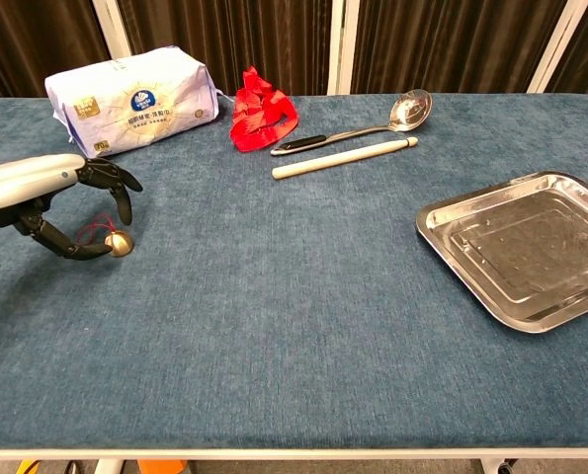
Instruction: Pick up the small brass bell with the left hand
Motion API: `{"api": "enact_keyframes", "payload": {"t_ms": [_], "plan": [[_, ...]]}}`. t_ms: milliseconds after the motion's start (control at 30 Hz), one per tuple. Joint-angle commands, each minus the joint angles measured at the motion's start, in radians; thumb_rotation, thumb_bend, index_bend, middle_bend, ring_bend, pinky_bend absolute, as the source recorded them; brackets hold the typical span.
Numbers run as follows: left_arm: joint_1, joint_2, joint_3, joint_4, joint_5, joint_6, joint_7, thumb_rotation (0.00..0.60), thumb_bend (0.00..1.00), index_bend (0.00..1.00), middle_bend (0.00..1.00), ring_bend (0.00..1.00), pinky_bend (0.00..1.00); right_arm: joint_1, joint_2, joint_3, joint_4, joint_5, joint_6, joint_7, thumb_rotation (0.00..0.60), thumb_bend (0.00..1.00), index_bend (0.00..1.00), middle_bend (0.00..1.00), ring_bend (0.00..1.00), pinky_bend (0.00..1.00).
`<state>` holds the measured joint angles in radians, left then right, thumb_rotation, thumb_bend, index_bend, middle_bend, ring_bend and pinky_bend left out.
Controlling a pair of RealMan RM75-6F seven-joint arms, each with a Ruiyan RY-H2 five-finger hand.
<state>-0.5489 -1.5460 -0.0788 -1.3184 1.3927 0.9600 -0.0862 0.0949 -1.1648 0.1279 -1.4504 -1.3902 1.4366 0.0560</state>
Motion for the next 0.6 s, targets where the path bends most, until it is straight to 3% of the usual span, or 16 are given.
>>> {"api": "enact_keyframes", "payload": {"t_ms": [33, 600], "plan": [[-0.002, -0.002, -0.001, 0.002, -0.003, 0.0, 0.001, 0.6, 0.32, 0.44, 0.16, 0.0, 0.06, 0.0, -0.001, 0.0, 0.001, 0.001, -0.001, 0.0, 0.6, 0.3, 0.0, 0.0, 0.0, 0.0], [-0.008, -0.009, -0.002, 0.003, -0.026, 0.009, 0.028, 0.6, 0.34, 0.5, 0.17, 0.02, 0.07, 0.0, -0.004, -0.003, 0.005, 0.0, -0.004, 0.002, 0.6, 0.3, 0.0, 0.0, 0.0, 0.0]]}}
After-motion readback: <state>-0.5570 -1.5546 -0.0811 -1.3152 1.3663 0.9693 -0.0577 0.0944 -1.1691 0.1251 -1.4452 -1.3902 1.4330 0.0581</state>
